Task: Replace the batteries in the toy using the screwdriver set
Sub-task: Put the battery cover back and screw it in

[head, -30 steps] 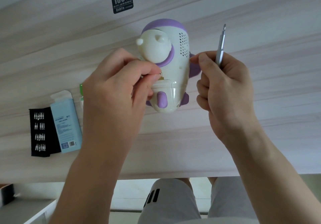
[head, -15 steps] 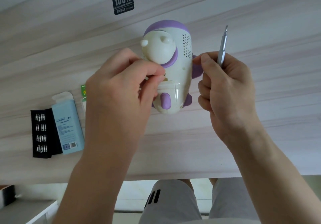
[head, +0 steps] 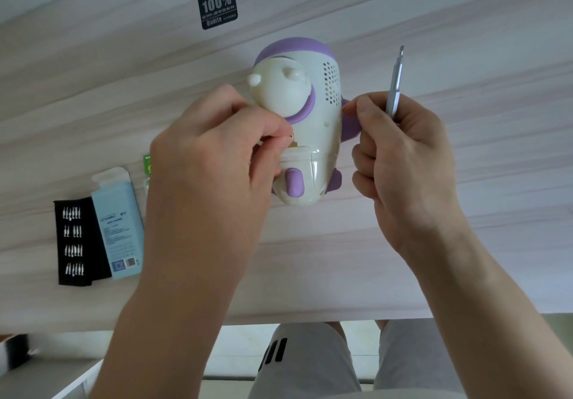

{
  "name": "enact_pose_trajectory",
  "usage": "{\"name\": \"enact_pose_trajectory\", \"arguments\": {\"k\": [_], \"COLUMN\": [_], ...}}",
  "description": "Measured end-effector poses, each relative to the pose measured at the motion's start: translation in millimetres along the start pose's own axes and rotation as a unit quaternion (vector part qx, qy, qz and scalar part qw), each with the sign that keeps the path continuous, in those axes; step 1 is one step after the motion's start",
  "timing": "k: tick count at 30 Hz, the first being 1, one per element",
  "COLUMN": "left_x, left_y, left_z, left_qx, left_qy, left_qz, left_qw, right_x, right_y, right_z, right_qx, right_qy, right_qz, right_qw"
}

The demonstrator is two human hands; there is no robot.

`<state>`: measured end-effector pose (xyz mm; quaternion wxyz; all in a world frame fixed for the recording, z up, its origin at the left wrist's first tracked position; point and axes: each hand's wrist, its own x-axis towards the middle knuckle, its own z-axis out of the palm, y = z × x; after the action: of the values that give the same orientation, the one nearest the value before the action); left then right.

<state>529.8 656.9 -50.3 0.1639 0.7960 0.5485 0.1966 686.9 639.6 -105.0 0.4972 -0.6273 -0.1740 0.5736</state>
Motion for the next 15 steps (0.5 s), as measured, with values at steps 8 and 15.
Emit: {"name": "enact_pose_trajectory", "arguments": {"k": [8,15], "left_x": [1.1,1.1], "left_y": [0.9,0.1], "left_z": [3.1,4.9], "left_qx": [-0.041,-0.044], "left_qy": [0.01,0.021], "left_qz": [-0.019,-0.022], "left_qw": [0.999,0.999], "right_x": [2.0,3.8], "right_y": [-1.2,-0.9], "right_z": [-1.2,-0.9], "right_qx": [0.004,-0.001], "right_qy": [0.002,0.0], "right_qz": [0.001,-0.006], "right_qw": [1.0,1.0]}}
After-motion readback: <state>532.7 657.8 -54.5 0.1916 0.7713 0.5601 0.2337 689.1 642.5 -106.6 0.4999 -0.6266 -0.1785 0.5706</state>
